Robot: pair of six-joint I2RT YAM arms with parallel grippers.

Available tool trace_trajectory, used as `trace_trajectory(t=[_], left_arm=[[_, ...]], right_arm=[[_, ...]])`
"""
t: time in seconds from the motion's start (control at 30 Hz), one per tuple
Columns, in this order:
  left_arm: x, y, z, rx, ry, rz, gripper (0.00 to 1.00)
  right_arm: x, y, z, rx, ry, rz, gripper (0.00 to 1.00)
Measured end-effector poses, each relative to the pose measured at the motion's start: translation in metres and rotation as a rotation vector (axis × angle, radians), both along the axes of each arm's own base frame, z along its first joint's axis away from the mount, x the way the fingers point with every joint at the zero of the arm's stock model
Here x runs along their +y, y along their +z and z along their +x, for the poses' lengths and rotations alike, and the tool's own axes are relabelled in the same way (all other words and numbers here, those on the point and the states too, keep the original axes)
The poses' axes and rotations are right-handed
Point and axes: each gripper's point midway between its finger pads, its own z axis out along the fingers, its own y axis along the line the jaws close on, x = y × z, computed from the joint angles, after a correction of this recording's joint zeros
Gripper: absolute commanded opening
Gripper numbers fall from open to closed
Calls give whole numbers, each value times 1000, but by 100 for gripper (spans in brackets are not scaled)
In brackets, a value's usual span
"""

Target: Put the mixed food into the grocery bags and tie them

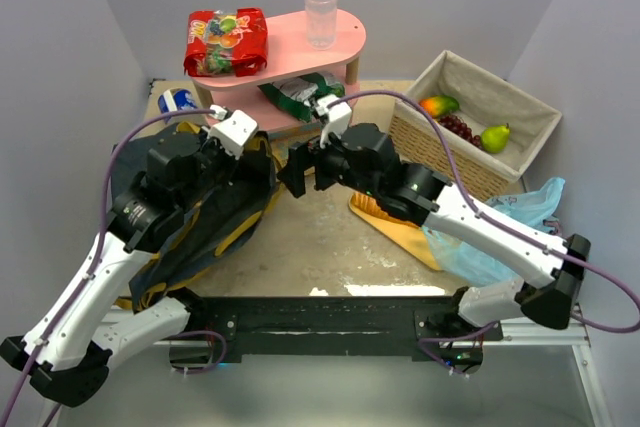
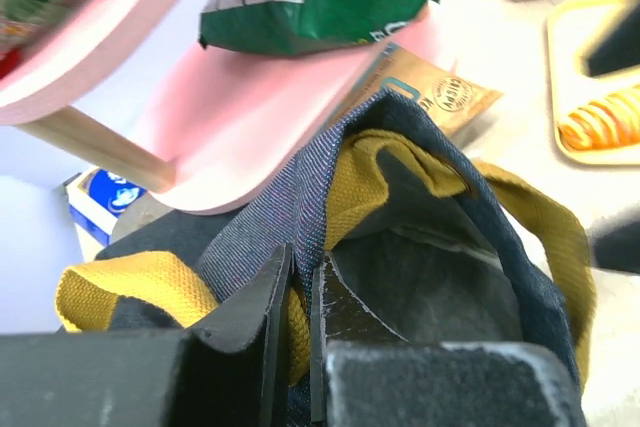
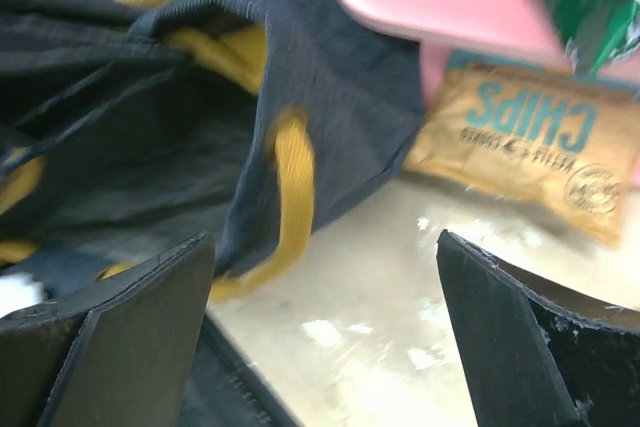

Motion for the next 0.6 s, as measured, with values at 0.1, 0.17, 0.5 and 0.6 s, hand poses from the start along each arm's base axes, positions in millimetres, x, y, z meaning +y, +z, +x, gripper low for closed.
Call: trace_trajectory(t=[0.1,0.17,0.5,0.6], left_arm=[[1,1,3,-7,14,1,0],[1,2,5,-8,20,2,0],[1,4,11,-13,37,7,0],[1,4,12,-14,39,10,0]], right_arm=[[-2,0,-18,28,28,99,98],[5,-7,-31,57,56,159,98],[83,-56,-90,232,173,264,94],[93,-67,-86,270,142,297,89]])
